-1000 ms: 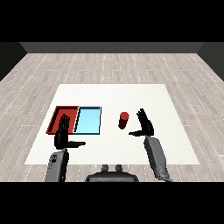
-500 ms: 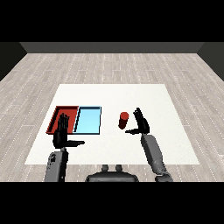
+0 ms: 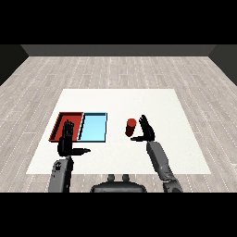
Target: Pick the red can and put it in the red box
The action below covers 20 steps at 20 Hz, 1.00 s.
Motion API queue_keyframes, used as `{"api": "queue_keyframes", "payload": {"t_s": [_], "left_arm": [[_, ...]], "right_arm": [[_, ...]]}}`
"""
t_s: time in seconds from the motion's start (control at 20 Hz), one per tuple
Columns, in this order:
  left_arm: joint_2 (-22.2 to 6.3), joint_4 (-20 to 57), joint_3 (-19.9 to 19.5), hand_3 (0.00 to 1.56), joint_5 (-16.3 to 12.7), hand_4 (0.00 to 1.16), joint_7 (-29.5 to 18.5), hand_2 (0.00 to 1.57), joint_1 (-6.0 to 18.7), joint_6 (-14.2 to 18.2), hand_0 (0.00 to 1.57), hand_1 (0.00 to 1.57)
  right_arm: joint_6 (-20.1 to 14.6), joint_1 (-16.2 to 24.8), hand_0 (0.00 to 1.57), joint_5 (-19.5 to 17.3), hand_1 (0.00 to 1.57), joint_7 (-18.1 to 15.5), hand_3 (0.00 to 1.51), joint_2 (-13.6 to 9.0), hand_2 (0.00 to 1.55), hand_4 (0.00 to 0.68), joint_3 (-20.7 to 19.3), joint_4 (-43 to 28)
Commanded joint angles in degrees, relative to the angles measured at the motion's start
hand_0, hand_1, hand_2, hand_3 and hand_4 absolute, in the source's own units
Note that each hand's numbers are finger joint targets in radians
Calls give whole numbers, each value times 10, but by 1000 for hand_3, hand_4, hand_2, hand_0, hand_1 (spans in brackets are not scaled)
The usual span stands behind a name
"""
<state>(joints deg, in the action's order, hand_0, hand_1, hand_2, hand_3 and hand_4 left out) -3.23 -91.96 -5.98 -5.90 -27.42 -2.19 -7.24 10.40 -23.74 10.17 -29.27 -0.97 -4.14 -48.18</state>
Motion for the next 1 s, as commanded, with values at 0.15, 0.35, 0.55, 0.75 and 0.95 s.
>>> {"api": "queue_keyframes", "payload": {"t_s": [0.15, 0.35, 0.55, 0.75, 0.95], "left_arm": [[-19, 3, -19, 0, -12, 0, 4, 0, 0, -17, 0, 0], [-11, 50, -21, 0, -10, 0, -9, 0, 45, -5, 0, 0], [-29, -26, -35, 0, -36, 0, 30, 0, 8, -20, 0, 0], [10, -21, 6, 0, 13, 0, 37, 0, 37, 35, 0, 0], [-6, -23, -7, 0, -15, 0, 17, 0, -4, -10, 0, 0]], "right_arm": [[5, -13, 0, 11, 0, 12, 0, 1, 0, 0, -3, 16], [-40, -35, 0, 34, 0, 7, 0, 10, 0, 0, 32, 32], [-18, -58, 0, 28, 0, -21, 0, 6, 0, 0, 13, 92], [-52, -74, 0, 42, 0, -5, 0, 10, 0, 0, 44, 81], [-57, -132, 0, 52, 0, -20, 0, 10, 0, 0, 34, 161]]}}
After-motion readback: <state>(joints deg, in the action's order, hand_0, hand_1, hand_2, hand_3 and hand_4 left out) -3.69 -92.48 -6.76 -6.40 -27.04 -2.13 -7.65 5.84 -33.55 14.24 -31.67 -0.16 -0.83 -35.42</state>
